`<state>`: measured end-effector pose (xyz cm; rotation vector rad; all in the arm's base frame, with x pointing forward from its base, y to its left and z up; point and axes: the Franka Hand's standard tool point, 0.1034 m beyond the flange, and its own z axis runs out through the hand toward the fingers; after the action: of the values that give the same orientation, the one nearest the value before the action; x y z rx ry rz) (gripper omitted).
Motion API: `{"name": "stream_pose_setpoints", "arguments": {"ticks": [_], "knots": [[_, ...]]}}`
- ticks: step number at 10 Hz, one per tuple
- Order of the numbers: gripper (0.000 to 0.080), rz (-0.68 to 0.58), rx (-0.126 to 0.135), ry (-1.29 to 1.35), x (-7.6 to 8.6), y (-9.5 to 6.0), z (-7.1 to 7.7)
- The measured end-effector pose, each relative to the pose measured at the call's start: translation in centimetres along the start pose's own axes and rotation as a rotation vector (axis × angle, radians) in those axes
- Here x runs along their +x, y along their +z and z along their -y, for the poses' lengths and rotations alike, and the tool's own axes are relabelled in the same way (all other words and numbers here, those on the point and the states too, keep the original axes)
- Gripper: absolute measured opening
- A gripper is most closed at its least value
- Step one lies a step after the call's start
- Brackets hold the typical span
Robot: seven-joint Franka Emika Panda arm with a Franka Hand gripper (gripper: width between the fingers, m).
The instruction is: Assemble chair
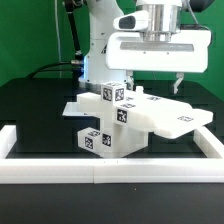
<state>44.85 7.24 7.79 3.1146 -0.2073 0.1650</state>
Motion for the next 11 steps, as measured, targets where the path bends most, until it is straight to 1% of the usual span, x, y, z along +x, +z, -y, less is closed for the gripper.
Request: {"name": "stream_pose_setpoints", "arguments": {"ticks": [2,3,4,6,7,8,9,10,11], "knots": [[0.0649,0.006,-0.012,-0.013,-0.8,0.8,0.3],[0.0649,0.012,-0.019,-0.016,-1.0,1.1,0.2],[0.0649,0.011,-0.018,-0.011,-0.6,1.0,0.2],[0.0649,0.010,-0.018,-0.011,-0.6,1.0,0.2],[0.0649,0.012,-0.017,-0.004,-0.8,1.1,0.0],[0.0649,0.018,-0.019,0.005,-1.5,1.3,-0.1],[0.0649,0.018,-0.021,-0.005,-2.0,1.6,0.3],[0.0649,0.016,-0.022,-0.003,-2.2,1.7,0.4],[0.0649,0.009,-0.028,-0.002,-2.2,2.0,0.6]]}}
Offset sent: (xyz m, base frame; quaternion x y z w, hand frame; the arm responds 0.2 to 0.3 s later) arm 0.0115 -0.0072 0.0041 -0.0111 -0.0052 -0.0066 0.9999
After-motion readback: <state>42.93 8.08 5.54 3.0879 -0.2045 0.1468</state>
